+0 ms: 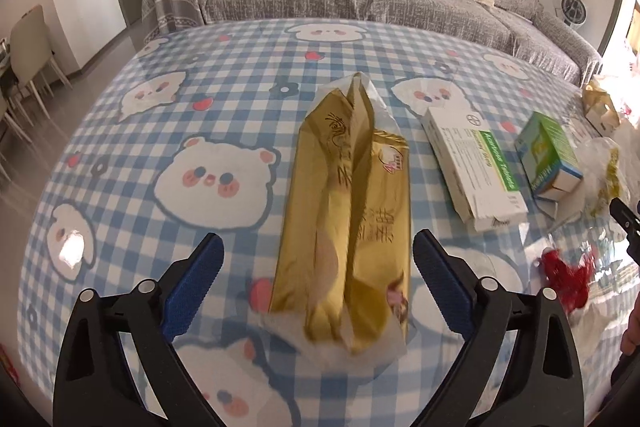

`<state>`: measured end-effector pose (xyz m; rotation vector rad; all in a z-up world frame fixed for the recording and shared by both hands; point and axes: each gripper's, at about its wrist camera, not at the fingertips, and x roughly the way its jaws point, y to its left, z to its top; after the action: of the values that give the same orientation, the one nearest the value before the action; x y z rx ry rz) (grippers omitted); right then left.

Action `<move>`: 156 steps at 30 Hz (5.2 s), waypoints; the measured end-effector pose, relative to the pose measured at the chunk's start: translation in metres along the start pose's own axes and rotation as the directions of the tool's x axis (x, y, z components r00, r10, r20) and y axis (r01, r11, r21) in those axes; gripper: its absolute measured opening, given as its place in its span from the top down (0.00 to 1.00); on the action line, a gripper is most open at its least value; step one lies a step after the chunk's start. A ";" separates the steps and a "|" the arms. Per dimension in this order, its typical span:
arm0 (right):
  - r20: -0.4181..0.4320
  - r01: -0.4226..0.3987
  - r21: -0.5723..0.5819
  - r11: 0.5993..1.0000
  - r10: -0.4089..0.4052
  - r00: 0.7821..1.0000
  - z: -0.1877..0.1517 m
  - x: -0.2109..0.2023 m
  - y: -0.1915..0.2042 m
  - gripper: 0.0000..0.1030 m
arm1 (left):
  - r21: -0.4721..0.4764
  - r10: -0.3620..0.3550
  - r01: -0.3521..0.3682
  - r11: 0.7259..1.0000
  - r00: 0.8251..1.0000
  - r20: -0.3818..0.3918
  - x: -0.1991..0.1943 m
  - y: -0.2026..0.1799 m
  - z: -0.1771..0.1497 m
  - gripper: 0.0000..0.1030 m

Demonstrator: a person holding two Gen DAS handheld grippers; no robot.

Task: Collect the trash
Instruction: 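Grasp the gold wrapper with the left tool while the right tool grasps the clear plastic bag, then lift the gold wrapper and plastic bag and carry both over the trash bin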

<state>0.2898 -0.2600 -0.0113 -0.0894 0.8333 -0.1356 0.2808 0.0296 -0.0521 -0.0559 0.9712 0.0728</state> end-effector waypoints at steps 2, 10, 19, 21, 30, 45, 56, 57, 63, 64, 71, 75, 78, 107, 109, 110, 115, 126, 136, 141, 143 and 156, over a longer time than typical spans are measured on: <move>-0.009 0.005 0.000 1.000 -0.005 1.000 0.004 0.007 0.002 0.08 | -0.002 0.004 -0.004 1.000 1.000 -0.017 0.008 0.000 0.005 0.16; -0.074 -0.006 0.024 1.000 0.008 0.997 0.011 0.035 0.002 0.22 | 0.003 -0.009 0.009 1.000 0.997 -0.081 0.031 -0.007 0.013 0.44; -0.152 -0.032 0.075 0.997 0.043 0.987 0.011 0.060 -0.014 0.57 | 0.014 0.017 -0.016 1.000 0.996 -0.089 0.035 -0.013 0.018 0.79; -0.154 -0.033 0.085 0.996 0.046 0.987 0.011 0.060 -0.015 0.62 | 0.017 0.006 -0.004 1.000 0.996 -0.087 0.035 -0.014 0.018 0.88; -0.138 -0.027 0.094 0.995 0.040 0.990 0.012 0.060 -0.016 0.73 | -0.002 -0.015 0.014 1.000 0.998 -0.060 0.031 -0.010 0.019 0.92; -0.117 -0.024 0.104 0.994 0.036 0.992 0.008 0.038 -0.020 0.73 | -0.012 -0.034 0.033 0.999 0.999 -0.027 0.005 -0.001 0.016 0.93; -0.102 -0.030 0.089 0.996 0.039 0.994 -0.004 0.014 -0.017 0.73 | -0.015 -0.042 0.042 0.999 0.999 -0.004 -0.020 0.001 0.002 0.93; -0.101 -0.031 0.089 0.996 0.040 0.994 -0.005 0.012 -0.017 0.73 | -0.015 -0.043 0.043 0.999 0.999 -0.002 -0.021 0.002 0.001 0.93; -0.092 -0.034 0.089 0.995 0.042 0.995 -0.014 -0.003 -0.015 0.73 | -0.014 -0.045 0.045 0.999 0.999 0.007 -0.036 0.003 -0.007 0.93; -0.091 -0.035 0.089 0.995 0.043 0.995 -0.016 -0.006 -0.014 0.73 | -0.014 -0.046 0.046 0.999 0.999 0.010 -0.039 0.003 -0.008 0.93; -0.071 -0.050 0.092 0.994 0.056 0.996 -0.024 -0.026 -0.012 0.73 | -0.017 -0.056 0.056 0.998 0.998 0.025 -0.054 0.006 -0.019 0.93; -0.068 -0.057 0.097 0.994 0.064 0.996 -0.031 -0.034 -0.010 0.73 | -0.024 -0.061 0.061 0.998 0.998 0.018 -0.059 0.007 -0.026 0.93; -0.062 -0.061 0.091 0.994 0.067 0.996 -0.034 -0.041 -0.008 0.73 | -0.020 -0.062 0.063 0.998 0.998 0.029 -0.068 0.006 -0.030 0.93; -0.010 -0.094 0.078 0.992 0.095 0.995 -0.077 -0.124 -0.006 0.73 | -0.028 -0.079 0.081 0.996 0.995 0.066 -0.135 0.016 -0.094 0.93; -0.002 -0.103 0.075 0.992 0.103 0.995 -0.081 -0.133 -0.002 0.73 | -0.034 -0.082 0.085 0.996 0.994 0.068 -0.140 0.019 -0.100 0.93; 0.001 -0.106 0.074 0.992 0.106 0.994 -0.082 -0.136 -0.001 0.73 | -0.039 -0.086 0.089 0.995 0.994 0.071 -0.143 0.020 -0.104 0.93; 0.019 -0.124 0.055 0.991 0.123 0.992 -0.090 -0.155 0.011 0.73 | -0.048 -0.098 0.102 0.994 0.992 0.079 -0.155 0.025 -0.118 0.93; 0.014 -0.150 0.018 0.988 0.150 0.989 -0.118 -0.173 0.035 0.73 | -0.062 -0.097 0.101 0.993 0.993 0.071 -0.167 0.041 -0.155 0.93; 0.006 -0.187 0.003 0.982 0.187 0.982 -0.144 -0.187 0.049 0.73 | -0.088 -0.121 0.128 0.988 0.990 0.078 -0.187 0.053 -0.191 0.93; -0.004 -0.207 0.001 0.978 0.207 0.978 -0.163 -0.198 0.055 0.73 | -0.095 -0.140 0.148 0.985 0.987 0.080 -0.197 0.054 -0.213 0.93; -0.005 -0.209 -0.003 0.978 0.209 0.978 -0.169 -0.202 0.056 0.73 | -0.095 -0.147 0.154 0.983 0.986 0.082 -0.201 0.053 -0.220 0.93; -0.020 -0.229 -0.009 0.973 0.228 0.973 -0.214 -0.227 0.057 0.73 | -0.097 -0.181 0.187 0.977 0.981 0.073 -0.215 0.051 -0.272 0.93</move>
<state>-0.0152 -0.1743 0.0041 -0.0025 0.8568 0.0856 -0.0686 0.0502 -0.0285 -0.2376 0.8939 -0.0456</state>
